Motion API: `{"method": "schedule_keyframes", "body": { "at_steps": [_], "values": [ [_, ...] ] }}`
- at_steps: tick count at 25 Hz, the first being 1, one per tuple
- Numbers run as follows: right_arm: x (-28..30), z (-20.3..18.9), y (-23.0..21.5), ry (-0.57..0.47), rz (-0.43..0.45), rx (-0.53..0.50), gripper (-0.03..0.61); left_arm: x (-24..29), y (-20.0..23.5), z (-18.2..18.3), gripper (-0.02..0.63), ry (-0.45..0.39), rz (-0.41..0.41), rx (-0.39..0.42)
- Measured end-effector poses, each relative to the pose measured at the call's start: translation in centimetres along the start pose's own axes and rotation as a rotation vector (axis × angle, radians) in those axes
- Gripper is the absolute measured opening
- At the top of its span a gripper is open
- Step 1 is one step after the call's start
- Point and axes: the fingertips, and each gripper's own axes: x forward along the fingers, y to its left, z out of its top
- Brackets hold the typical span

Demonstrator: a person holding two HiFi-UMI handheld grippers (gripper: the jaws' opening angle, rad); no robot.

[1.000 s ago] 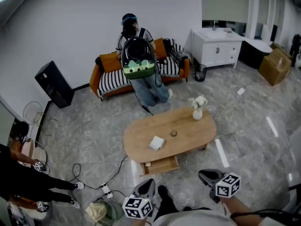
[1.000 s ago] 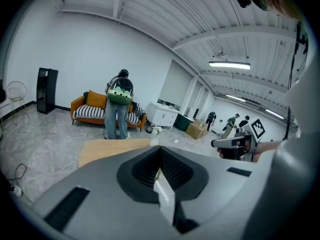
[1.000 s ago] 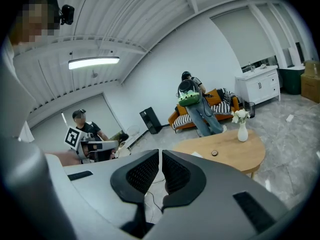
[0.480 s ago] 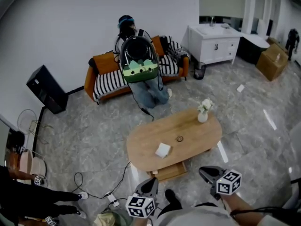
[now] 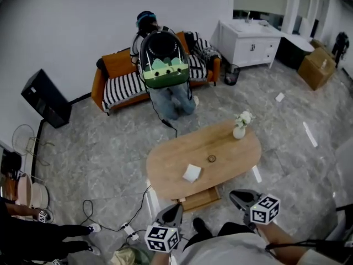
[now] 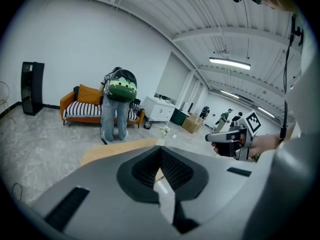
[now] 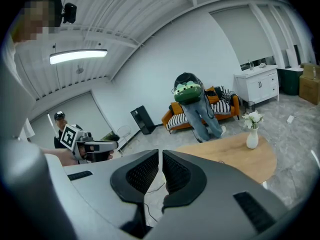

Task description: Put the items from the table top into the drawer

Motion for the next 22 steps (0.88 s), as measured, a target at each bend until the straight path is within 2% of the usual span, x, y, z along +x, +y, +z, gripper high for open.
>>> {"method": "schedule_keyframes", "body": {
  "at_steps": [10, 22],
  "values": [
    [3.1, 0.5, -1.1, 0.064, 0.046, -0.055, 0.044, 1.0, 2.0, -0.4, 0.0, -0.008, 0.055, -0.038],
    [10.9, -1.6, -6.4, 0.261, 0.197, -0.154, 0.048, 5.6, 4.4, -2.7, 0.0, -0.064, 0.2, -0.135]
  ]
}}
